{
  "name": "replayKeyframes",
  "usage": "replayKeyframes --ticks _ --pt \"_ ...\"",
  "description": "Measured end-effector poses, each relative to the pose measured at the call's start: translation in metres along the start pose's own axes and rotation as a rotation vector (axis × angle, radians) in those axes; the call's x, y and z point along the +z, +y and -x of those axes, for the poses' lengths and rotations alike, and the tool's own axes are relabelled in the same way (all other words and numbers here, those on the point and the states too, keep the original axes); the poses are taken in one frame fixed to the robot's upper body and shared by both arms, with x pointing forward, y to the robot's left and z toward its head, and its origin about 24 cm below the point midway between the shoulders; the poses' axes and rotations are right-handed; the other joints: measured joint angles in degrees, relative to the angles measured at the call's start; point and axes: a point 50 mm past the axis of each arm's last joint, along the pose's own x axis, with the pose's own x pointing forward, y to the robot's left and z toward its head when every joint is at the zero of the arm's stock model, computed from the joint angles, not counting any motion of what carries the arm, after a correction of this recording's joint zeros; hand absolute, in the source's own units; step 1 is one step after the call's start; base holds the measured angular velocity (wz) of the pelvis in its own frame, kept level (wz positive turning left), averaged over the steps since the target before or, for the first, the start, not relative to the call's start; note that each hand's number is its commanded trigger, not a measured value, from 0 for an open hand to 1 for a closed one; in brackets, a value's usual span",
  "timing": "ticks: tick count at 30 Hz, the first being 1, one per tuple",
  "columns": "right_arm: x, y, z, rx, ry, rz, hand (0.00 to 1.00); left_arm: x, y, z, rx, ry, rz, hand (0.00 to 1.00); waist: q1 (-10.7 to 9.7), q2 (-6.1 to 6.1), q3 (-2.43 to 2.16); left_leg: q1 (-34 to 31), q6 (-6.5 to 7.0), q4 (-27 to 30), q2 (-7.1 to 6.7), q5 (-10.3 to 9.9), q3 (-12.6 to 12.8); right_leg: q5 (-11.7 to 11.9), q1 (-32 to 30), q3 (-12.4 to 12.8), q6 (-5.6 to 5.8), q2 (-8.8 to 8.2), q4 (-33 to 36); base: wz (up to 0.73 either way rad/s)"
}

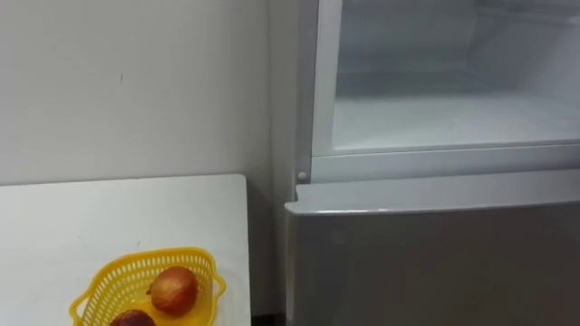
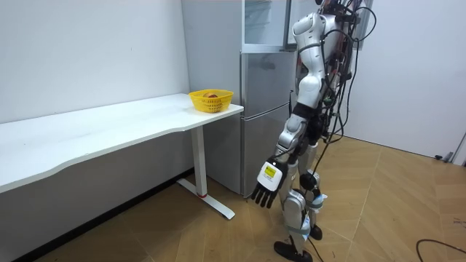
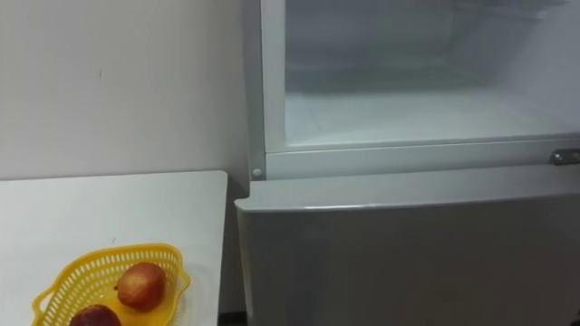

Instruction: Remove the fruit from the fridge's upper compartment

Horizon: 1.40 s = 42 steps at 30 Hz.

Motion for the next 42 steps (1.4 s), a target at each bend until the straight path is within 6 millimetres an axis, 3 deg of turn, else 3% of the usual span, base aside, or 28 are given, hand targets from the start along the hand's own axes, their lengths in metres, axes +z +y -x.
replayKeyframes --ticks 12,24,42 --pt "0.017 0.015 0.004 0.041 -0.069 -0.042 0.00 -0.008 0.004 0.001 0.035 0.029 0.035 0.00 0.0 -0.89 0.08 -0.1 0.00 0.0 -0.02 0.0 0.0 -0.1 0.0 -0.2 -0.04 -0.07 -0.1 0.00" --pt "0.024 0.036 0.014 0.149 -0.139 0.003 0.00 -0.009 0.003 0.001 0.026 0.015 0.036 0.00 0.5 -0.70 0.11 -0.1 0.00 0.1 -0.02 0.0 0.0 -0.1 -0.1 0.5 -0.06 0.02 0.0 0.00" --pt "-0.003 0.049 0.024 0.304 -0.085 0.130 0.00 -0.020 -0.004 0.002 -0.018 0.059 0.031 0.00 2.4 -1.37 0.33 -0.1 0.00 0.1 0.02 0.0 -0.1 -0.1 -0.1 0.6 -0.06 0.04 0.0 0.00"
